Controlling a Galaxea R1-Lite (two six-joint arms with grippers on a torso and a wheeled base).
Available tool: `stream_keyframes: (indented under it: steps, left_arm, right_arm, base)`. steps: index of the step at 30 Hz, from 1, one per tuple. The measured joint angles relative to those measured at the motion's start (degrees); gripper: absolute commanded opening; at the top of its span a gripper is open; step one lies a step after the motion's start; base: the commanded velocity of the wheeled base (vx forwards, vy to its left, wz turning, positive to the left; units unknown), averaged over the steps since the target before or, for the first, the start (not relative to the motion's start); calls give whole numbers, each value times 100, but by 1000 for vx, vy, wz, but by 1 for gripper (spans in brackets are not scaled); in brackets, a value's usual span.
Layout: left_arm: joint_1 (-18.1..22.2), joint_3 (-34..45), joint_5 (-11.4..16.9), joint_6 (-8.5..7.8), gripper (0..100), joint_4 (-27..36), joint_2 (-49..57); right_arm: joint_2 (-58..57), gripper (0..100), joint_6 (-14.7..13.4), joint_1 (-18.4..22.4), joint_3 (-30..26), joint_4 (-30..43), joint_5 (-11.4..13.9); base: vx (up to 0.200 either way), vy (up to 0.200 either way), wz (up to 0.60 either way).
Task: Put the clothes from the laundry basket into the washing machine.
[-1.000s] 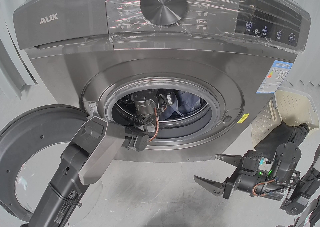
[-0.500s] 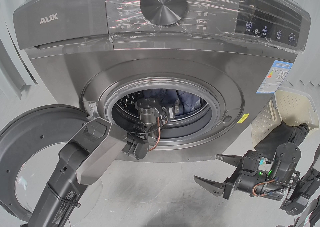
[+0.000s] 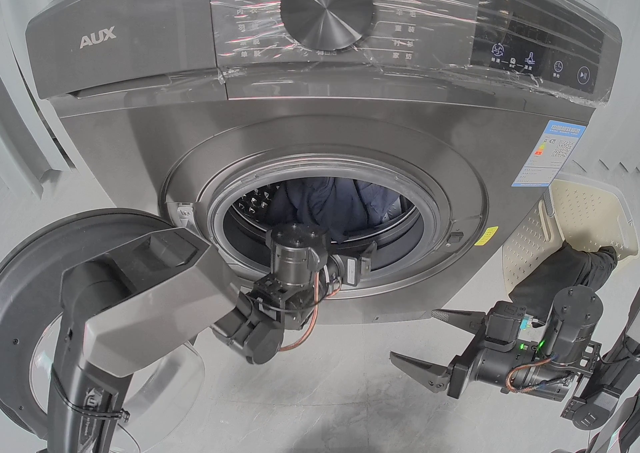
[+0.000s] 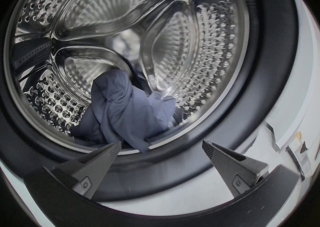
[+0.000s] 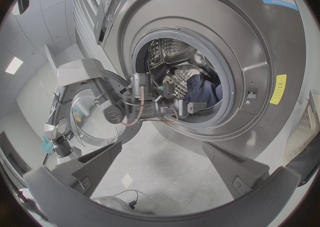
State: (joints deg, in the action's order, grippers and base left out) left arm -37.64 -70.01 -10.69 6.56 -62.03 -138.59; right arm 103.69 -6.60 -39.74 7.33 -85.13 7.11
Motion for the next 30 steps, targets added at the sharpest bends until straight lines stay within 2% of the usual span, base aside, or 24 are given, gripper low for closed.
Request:
stream_keyframes:
  steps: [13, 19, 23, 30]
  left_arm:
    - [-638, 3517, 76, -73, 100, -1759, 1783]
    - [-745, 4570, 60, -101, 100, -2044, 2898]
    - [-769, 5080, 51, -112, 100, -2107, 3608]
    - [-706, 5678, 40, -180, 100, -2091, 4543]
  right_arm:
    - [-350, 100, -13, 113, -289, 6, -7]
    - [-872, 100, 4, 378, -510, 26, -16]
    - [-1376, 100, 28, 728, -599, 61, -27]
    - [-2227, 100, 52, 1189, -629, 496, -41]
  base:
    - [0, 0, 0]
    - [0, 0, 0]
    - [0, 0, 0]
    - [-200, 0, 0]
